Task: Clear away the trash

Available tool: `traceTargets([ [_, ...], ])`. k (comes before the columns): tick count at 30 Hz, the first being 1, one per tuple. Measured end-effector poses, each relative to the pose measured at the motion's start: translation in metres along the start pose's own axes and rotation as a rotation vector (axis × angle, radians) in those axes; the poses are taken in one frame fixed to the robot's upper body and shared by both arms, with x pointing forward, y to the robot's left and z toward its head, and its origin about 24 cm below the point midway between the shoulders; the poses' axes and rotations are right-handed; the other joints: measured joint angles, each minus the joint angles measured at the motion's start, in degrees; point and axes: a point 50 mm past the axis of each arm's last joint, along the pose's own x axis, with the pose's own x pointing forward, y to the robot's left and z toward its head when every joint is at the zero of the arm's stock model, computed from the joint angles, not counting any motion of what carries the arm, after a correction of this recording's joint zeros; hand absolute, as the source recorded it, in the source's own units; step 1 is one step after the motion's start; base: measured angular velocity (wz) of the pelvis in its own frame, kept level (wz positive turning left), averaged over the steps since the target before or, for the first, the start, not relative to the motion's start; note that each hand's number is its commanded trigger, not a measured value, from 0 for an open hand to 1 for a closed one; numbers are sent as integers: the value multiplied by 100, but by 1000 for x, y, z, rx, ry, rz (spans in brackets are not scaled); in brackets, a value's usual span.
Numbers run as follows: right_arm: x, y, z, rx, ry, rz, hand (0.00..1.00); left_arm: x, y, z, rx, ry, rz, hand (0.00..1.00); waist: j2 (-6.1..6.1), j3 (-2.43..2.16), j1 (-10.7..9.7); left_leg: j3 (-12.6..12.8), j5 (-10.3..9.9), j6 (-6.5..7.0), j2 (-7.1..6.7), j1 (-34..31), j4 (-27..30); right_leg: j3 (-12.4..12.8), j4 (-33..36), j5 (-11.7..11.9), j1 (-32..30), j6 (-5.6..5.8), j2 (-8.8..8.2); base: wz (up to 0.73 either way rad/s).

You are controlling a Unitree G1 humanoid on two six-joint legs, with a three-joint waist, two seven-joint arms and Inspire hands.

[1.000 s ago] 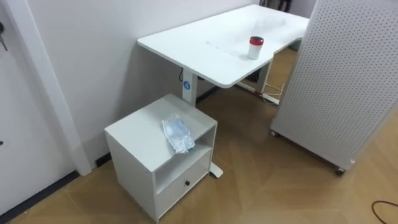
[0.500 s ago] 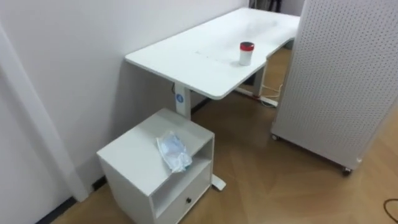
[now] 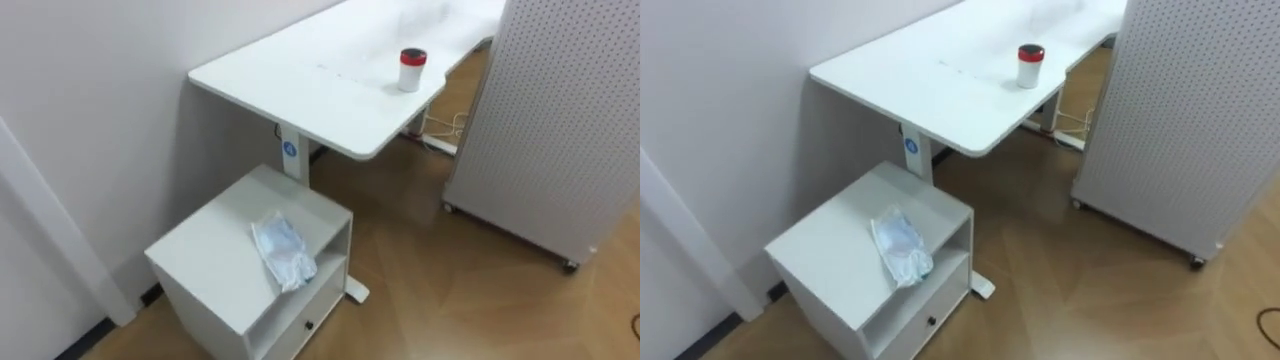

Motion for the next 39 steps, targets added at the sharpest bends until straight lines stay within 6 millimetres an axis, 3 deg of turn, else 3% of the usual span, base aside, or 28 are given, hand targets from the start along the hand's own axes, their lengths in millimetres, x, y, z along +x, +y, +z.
traceTargets([
  [2, -1, -1, -2, 14, -5, -2, 100, -1, -1, -3, 1, 6, -3, 0, 41, -23, -21, -103, 15, -28, 44, 132, -172, -51, -878, -45, -111, -15, 86, 20],
  [3, -1, -1, -4, 28, -1, -4, 100, -3, -2, -6, 6, 11, -4, 0, 20, -44, -17, -113, 18, -57, 41, 226, -285, -13, -1691, 21, -136, -27, 139, 13],
  [4, -2, -1, -5, 34, -2, -3, 100, -4, -3, -9, 8, 21, -7, 0, 24, -50, -34, -177, -7, -104, 40, 304, -338, 15, -2328, 478, -128, 57, 223, 23],
  [6, -4, -4, -12, 32, 10, -10, 100, -6, -6, -14, 6, 35, -17, 0, 63, -129, -69, -354, 36, -195, 98, 476, -515, -106, -2716, 717, 154, -6, 360, 25],
  [7, -4, -3, -13, 24, 11, -4, 100, -7, -4, -19, 4, 46, -11, 0, 139, -129, -48, -383, 70, -245, 137, 606, -658, -129, -2893, 774, 342, -31, 453, 5],
  [9, -5, -3, -16, 7, 10, 10, 100, -9, -2, -25, -8, 64, -1, 0, 131, -108, -33, -403, 117, -308, 173, 819, -881, -115, -3125, 790, 556, -47, 541, -5],
  [10, -5, -4, -20, 1, 23, 7, 100, -11, -2, -30, -6, 75, 0, 0, 153, -122, -20, -394, 129, -327, 227, 942, -979, -111, -3257, 795, 689, -55, 589, -8],
  [17, -7, -5, -25, -21, 35, 9, 100, -14, 0, -38, -16, 95, 7, 0, 126, -89, -26, -421, 130, -335, 317, 1249, -1094, 62, -3761, 875, 1144, -115, 770, -15],
  [24, -6, -4, -22, -51, 8, 13, 100, -9, 1, -23, -8, 30, 15, 0, 140, -75, -168, -442, 156, -379, 321, 1219, -1073, 155, -3852, 884, 1140, -108, 800, -7],
  [25, -4, 0, -15, -55, -10, 19, 100, -7, 2, -17, -7, 14, 22, 0, 117, -61, -186, -393, 146, -396, 303, 1038, -841, 258, -3868, 899, 1093, -132, 723, 25],
  [26, -3, 5, -10, -66, -25, 29, 100, -3, 2, -7, -8, -12, 31, 0, -66, 42, -228, -335, 22, -551, 218, 423, 14, 770, -3918, 927, 1086, -139, 514, 47],
  [27, -3, 5, -11, -65, -27, 22, 100, 0, 2, 5, -7, -44, 32, 0, -130, 51, -258, -394, 5, -622, 184, 93, 50, 1032, -3963, 951, 1050, -100, 448, 106],
  [28, -3, 2, -10, -49, -26, -4, 100, 7, 0, 39, 1, -147, 29, 0, -60, 29, -252, -544, 167, -628, 269, -658, -354, 1128, -3870, 936, 792, -63, 419, 96],
  [29, -1, 1, -8, -33, -23, -14, 100, 10, 1, 57, 6, -207, 34, 0, -24, 36, -191, -378, 744, -309, 380, -983, -315, 1116, -3716, 843, 584, 32, 406, 49],
  [30, 1, 5, 0, -31, -26, -11, 100, 10, 1, 75, -3, -277, 56, 0, -77, 24, 70, -25, 814, -363, 409, -1119, -228, 940, -3517, 747, 248, 150, 348, -33],
  [33, 7, 22, 33, -115, -115, 60, 100, 12, 4, 105, -30, -349, 117, 0, 17, 56, 131, 114, 806, -343, 446, -1142, -241, 467, -3583, 919, 50, 83, 415, -44],
  [36, 7, 33, 42, -227, -147, 112, 100, 11, 8, 145, -63, -463, 158, 0, 210, 109, -85, -12, 808, -336, 459, -1151, -266, 459, -3506, 952, 10, 85, 486, -10],
  [39, 8, 37, 47, -245, -139, 122, 100, 10, 17, 173, -97, -528, 210, 0, 277, 121, -253, -31, 830, -356, 465, -1229, -244, 450, -3129, 907, -313, 26, 494, -28],
])
